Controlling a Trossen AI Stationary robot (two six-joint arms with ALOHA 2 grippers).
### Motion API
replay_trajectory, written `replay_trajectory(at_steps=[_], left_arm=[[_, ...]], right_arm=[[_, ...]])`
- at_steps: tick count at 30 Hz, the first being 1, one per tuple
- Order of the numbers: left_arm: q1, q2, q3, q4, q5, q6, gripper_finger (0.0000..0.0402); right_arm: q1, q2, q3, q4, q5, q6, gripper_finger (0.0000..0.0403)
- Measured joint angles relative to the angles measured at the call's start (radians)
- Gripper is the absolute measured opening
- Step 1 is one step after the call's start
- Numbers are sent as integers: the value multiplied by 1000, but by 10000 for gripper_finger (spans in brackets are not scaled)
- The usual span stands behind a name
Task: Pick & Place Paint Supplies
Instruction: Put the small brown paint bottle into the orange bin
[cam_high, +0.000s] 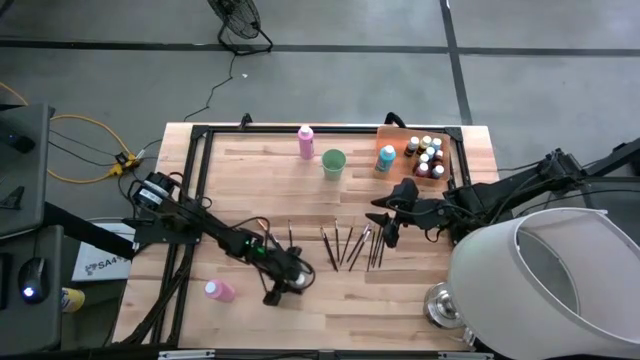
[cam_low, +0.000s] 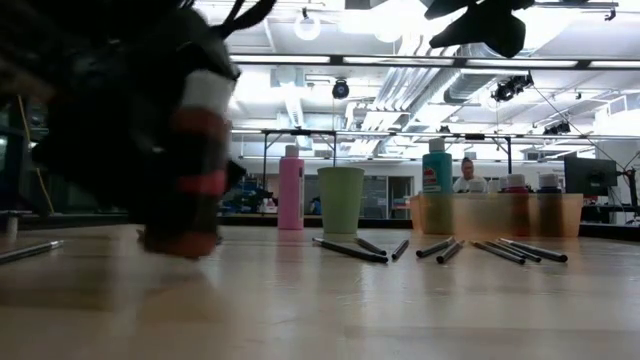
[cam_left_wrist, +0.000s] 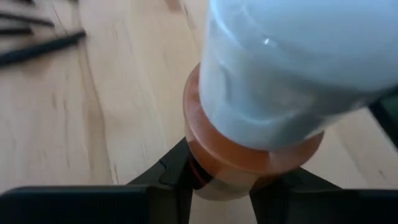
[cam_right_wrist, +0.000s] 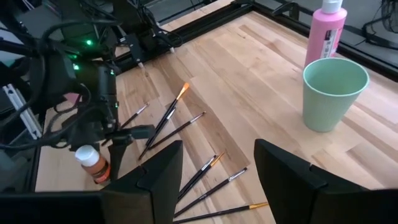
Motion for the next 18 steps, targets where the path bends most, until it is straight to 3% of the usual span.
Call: replay_trajectory(at_steps=[7, 18], left_arm=[[23, 0, 155, -128, -71, -1, 126], [176, -1, 504, -563, -74, 15, 120]], right_arm=[[0, 0, 0, 21, -39, 0, 192], [24, 68, 0, 98, -94, -32, 192]])
